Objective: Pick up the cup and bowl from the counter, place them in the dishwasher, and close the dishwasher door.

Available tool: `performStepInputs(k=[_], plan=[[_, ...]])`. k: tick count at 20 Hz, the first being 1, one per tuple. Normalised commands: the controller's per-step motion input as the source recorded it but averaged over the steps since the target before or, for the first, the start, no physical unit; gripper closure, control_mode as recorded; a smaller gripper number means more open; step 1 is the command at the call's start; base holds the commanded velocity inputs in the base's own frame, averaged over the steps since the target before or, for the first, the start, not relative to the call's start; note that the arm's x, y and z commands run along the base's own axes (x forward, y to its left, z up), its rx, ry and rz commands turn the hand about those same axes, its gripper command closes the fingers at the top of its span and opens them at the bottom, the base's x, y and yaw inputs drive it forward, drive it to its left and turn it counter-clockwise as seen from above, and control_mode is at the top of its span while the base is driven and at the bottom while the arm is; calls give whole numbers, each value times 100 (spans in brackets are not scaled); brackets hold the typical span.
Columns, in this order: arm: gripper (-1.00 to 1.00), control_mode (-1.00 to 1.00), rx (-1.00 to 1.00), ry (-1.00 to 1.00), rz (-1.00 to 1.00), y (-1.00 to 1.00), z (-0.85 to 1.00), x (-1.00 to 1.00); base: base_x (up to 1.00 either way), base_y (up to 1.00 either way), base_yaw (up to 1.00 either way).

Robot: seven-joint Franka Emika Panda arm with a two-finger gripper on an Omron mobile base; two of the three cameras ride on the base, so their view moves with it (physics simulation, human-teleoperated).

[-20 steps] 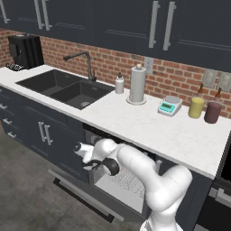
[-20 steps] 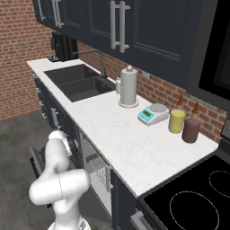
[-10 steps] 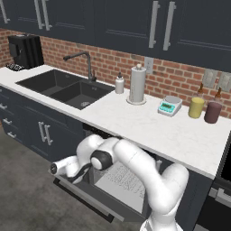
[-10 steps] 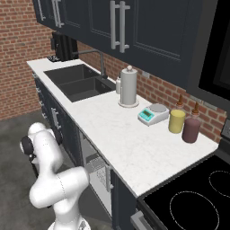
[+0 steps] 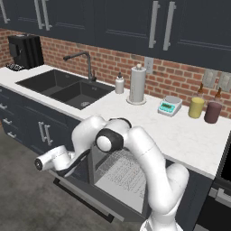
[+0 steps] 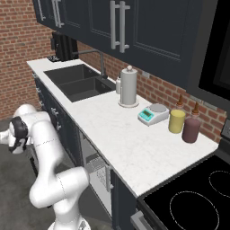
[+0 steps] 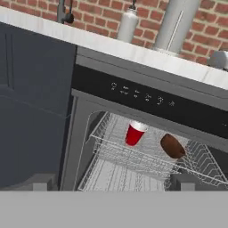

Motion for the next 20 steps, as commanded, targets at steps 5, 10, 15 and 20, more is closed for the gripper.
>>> performStepInputs(k=[5,10,15,20], plan=[[-100,-100,21,-56,-5,0,20,-100,0,0,0],[-100,-100,24,-56,-7,0,0,-100,0,0,0],[-100,-100,30,-51,-12,0,0,-100,0,0,0],[-100,-100,35,-49,-13,-8,0,-100,0,0,0]])
